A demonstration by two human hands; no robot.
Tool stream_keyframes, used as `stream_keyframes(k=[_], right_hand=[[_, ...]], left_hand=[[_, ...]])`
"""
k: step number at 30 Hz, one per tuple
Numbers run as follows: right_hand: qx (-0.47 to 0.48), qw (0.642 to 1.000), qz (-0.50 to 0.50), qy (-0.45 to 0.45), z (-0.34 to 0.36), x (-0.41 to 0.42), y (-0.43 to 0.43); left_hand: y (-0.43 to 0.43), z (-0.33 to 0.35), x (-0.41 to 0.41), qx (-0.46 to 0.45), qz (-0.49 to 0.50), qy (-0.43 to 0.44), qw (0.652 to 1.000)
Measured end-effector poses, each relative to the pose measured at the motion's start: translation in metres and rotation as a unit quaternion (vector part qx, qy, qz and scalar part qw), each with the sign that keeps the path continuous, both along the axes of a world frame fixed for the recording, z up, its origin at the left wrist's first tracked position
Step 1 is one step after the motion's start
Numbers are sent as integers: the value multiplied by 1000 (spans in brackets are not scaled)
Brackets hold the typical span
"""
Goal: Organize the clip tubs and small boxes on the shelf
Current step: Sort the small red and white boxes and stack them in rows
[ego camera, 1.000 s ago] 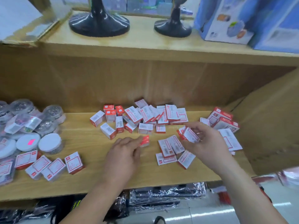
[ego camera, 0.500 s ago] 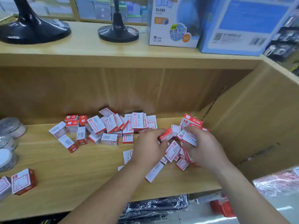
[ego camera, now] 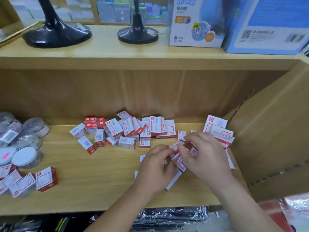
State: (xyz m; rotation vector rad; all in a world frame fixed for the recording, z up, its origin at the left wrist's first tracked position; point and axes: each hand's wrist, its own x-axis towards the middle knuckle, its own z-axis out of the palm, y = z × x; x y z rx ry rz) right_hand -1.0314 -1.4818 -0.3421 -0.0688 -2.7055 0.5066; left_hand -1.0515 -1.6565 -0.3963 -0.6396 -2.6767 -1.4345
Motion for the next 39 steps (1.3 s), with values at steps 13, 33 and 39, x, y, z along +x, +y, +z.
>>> stream_keyframes(k=[13, 33, 39], right_hand=[[-145, 970, 189, 41, -18, -34, -169], [53, 976, 163, -134, -35, -77, -270], [-25, 986, 139, -84, -43, -55, -261]], left_hand=[[-185, 3, -5, 65, 160, 85, 981], [-288, 10, -83, -229, 46, -11, 972], [-290, 8, -52, -218, 89, 47, 971]])
